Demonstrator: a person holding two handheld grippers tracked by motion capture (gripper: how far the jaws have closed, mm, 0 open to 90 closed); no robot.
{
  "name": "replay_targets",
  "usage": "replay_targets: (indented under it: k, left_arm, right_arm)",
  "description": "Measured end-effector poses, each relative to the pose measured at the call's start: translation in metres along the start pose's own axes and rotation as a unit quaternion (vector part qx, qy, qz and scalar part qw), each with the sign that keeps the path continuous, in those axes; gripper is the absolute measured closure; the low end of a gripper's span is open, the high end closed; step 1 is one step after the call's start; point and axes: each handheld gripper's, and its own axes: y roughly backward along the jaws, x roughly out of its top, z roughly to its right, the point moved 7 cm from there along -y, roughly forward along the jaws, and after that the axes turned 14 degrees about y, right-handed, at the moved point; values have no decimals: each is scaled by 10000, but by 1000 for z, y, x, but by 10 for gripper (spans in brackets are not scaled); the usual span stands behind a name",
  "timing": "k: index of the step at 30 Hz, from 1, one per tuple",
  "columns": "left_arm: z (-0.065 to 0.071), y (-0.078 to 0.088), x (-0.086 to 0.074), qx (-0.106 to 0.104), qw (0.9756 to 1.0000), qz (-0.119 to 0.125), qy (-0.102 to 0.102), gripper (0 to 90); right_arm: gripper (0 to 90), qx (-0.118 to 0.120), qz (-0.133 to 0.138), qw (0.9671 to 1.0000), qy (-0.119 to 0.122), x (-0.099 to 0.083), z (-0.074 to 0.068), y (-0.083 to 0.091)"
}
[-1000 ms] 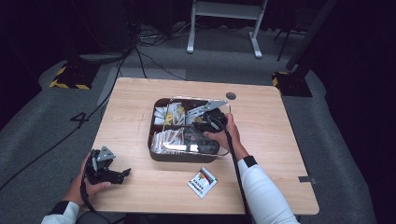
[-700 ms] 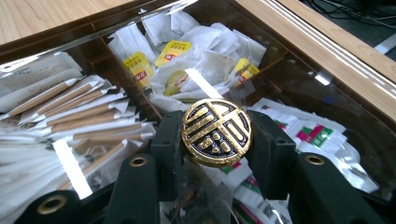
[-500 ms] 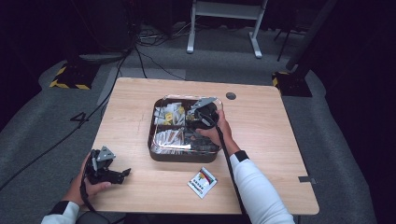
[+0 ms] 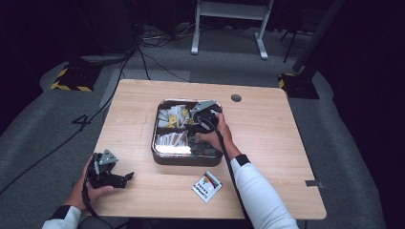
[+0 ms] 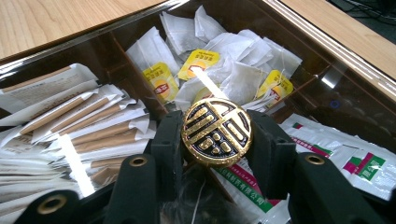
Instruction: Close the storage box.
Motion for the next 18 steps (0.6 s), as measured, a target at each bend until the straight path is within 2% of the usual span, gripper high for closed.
replay_targets:
  k: [8, 12, 18]
  left_arm:
    - [0, 0, 0, 8, 10000, -1, -1, 4]
    - [0, 0, 0, 1, 10000, 1, -1, 4]
    - [0, 0, 0, 1, 10000, 1, 0, 5]
  right_arm:
    - [589, 62, 42, 10000, -24, -2, -6, 0]
    - [588, 167, 58, 9998, -104, -4, -5, -1]
    - [585, 93, 1, 9999, -103, -3, -7, -2]
